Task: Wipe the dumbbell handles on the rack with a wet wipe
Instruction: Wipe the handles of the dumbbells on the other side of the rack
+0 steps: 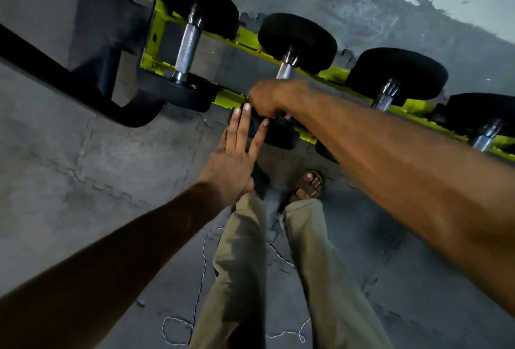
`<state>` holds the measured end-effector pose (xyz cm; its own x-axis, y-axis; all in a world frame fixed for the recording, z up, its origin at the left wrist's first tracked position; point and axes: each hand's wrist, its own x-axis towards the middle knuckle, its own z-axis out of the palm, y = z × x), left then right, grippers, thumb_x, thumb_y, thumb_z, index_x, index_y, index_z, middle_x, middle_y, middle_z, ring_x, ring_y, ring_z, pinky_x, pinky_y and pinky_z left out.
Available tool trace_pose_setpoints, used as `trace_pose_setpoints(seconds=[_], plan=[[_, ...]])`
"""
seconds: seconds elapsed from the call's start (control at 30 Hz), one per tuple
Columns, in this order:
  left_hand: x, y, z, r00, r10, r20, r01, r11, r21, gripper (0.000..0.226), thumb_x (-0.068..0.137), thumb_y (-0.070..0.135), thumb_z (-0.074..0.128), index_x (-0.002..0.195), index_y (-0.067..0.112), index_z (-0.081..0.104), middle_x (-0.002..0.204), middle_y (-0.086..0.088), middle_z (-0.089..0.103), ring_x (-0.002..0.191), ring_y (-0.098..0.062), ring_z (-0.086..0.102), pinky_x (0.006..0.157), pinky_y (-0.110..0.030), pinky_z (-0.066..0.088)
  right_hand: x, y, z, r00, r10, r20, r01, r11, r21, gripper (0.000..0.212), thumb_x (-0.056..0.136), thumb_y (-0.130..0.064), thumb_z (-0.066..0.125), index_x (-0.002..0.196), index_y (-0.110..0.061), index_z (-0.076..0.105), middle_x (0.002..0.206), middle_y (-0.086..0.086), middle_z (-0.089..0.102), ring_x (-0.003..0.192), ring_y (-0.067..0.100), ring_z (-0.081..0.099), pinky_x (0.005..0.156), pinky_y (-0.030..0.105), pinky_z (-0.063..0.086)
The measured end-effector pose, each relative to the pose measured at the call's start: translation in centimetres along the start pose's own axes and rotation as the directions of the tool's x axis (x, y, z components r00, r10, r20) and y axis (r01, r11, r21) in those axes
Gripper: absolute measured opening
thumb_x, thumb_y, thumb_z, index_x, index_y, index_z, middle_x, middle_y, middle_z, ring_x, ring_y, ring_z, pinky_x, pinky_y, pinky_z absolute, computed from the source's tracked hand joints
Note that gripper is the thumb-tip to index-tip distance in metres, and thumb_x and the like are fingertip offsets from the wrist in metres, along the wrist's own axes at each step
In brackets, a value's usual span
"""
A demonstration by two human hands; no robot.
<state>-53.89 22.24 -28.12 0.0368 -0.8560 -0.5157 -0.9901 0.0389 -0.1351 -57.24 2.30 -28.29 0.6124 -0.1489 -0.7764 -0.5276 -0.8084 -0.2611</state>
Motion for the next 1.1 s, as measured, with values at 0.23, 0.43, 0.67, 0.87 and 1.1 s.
trace_pose_setpoints(seconds=[0.23, 0.43, 0.67, 0.87, 1.1], plan=[[0.4, -0.7, 0.3, 0.999, 0.037, 0.016, -0.037, 0.999, -0.039, 0.137, 0.085, 0.071, 0.066, 0.159, 0.005, -0.029, 0.16, -0.038, -0.03, 0.156, -0.052, -0.012, 0.129, -0.052, 0.02, -1.0, 1.6, 1.8, 0.965, -0.054, -0.256, 0.012, 0.986, -0.164, 0.021, 0.092, -0.02, 0.053, 0.107, -0.019, 0.069, 0.101, 0.012, 0.07, 0.096, 0.035, 0.068, 0.064, 0.035, 0.045], [0.3, -0.9, 0.2, 0.999, 0.038, 0.031, -0.037, 0.999, -0.04, 0.136, 0.087, 0.07, 0.065, 0.158, 0.003, -0.029, 0.16, -0.039, -0.031, 0.156, -0.052, -0.014, 0.129, -0.052, 0.019, 0.4, 0.1, 0.3, 0.999, 0.018, -0.035, -0.017, 1.0, 0.024, 0.016, 0.095, -0.015, 0.052, 0.083, -0.011, 0.063, 0.073, 0.003, 0.064, 0.053, 0.019, 0.06, 0.052, 0.028, 0.047], [0.1, -0.8, 0.0, 0.999, 0.041, 0.036, -0.039, 0.997, -0.061, 0.14, 0.084, 0.066, 0.07, 0.156, 0.004, -0.033, 0.158, -0.039, -0.033, 0.155, -0.053, -0.015, 0.129, -0.053, 0.017, -1.5, 2.3, 5.3, 0.904, -0.04, -0.427, 0.111, 0.983, 0.144, 0.018, 0.083, -0.021, 0.054, 0.096, -0.023, 0.067, 0.103, 0.004, 0.057, 0.088, 0.035, 0.064, 0.07, 0.047, 0.057], [0.1, -0.6, 0.0, 0.999, 0.037, 0.024, -0.035, 0.996, -0.084, 0.136, 0.085, 0.058, 0.07, 0.156, 0.004, -0.033, 0.159, -0.039, -0.033, 0.155, -0.053, -0.015, 0.128, -0.054, 0.019, -2.2, 1.9, 8.3, 0.788, 0.392, -0.475, -0.003, 0.773, 0.634, 0.016, 0.084, -0.011, 0.067, 0.097, -0.02, 0.067, 0.094, 0.005, 0.07, 0.089, 0.03, 0.067, 0.07, 0.034, 0.05], [0.1, -0.7, -0.1, 0.999, 0.03, 0.026, -0.027, 0.997, -0.078, 0.135, 0.087, 0.06, 0.067, 0.155, 0.002, -0.034, 0.159, -0.04, -0.031, 0.155, -0.053, -0.014, 0.128, -0.054, 0.019, 0.6, 2.2, 11.3, 0.787, 0.606, -0.115, 0.056, 0.117, 0.992, 0.02, 0.091, -0.01, 0.068, 0.075, -0.022, 0.062, 0.078, 0.001, 0.07, 0.074, 0.018, 0.066, 0.071, 0.035, 0.056]])
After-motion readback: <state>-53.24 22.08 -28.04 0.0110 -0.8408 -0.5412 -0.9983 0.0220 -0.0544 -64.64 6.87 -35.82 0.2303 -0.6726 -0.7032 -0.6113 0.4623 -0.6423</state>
